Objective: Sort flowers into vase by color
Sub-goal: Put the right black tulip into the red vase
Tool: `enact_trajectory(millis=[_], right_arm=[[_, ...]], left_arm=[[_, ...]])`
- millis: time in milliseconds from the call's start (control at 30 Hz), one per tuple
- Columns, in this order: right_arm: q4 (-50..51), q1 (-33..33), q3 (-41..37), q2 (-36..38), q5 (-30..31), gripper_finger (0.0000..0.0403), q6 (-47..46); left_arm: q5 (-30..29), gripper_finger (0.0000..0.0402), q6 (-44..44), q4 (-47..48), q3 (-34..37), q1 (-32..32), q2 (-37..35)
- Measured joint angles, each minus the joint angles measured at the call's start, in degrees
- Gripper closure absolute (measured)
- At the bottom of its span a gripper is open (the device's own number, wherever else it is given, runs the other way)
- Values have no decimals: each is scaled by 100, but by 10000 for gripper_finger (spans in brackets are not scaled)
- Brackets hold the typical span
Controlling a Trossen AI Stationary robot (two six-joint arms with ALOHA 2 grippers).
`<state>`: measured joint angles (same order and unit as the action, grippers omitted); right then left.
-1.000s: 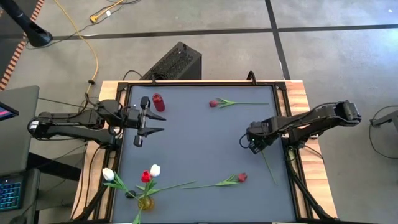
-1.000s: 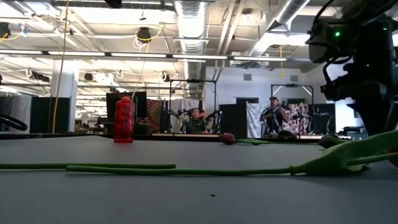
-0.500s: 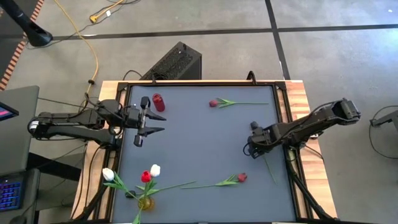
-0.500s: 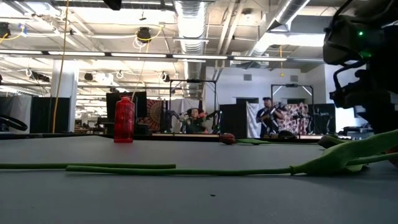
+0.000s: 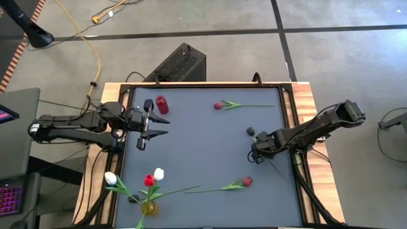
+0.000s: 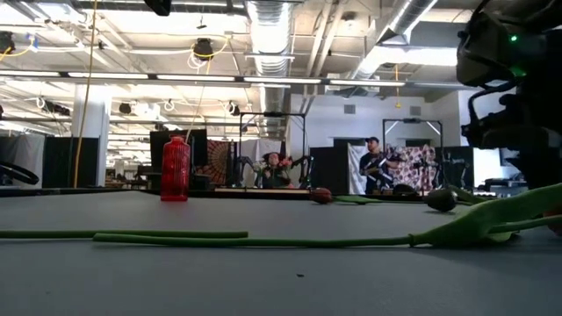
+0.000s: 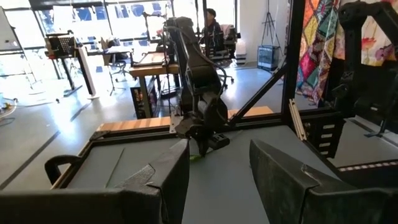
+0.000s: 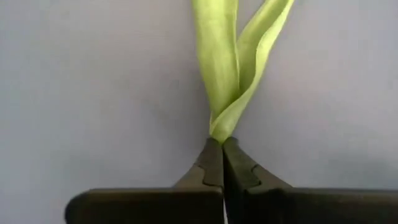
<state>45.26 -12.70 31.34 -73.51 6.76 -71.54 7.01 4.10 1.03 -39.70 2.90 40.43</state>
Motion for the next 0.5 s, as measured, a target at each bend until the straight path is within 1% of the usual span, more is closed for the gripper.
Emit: enact_trajectory(millis=[167,267,300,400,500], right_arm=[[328,28,503,246,729,374,241],[348,168,831,399,1131,380,627],[324,227,955,473,1348,383,805],[-4,392,1291,690,2030,386,1459],[-858,598,1551,937,2408,380,2408]], left_arm=[[0,243,-33,8,0,0,-3],[0,243,-33,5,0,0,-3],[0,243,-35,5,0,0,-3],[-13,243,-73,-40,0,0,-3],[-18,243,-127,-88,0,0,-3]])
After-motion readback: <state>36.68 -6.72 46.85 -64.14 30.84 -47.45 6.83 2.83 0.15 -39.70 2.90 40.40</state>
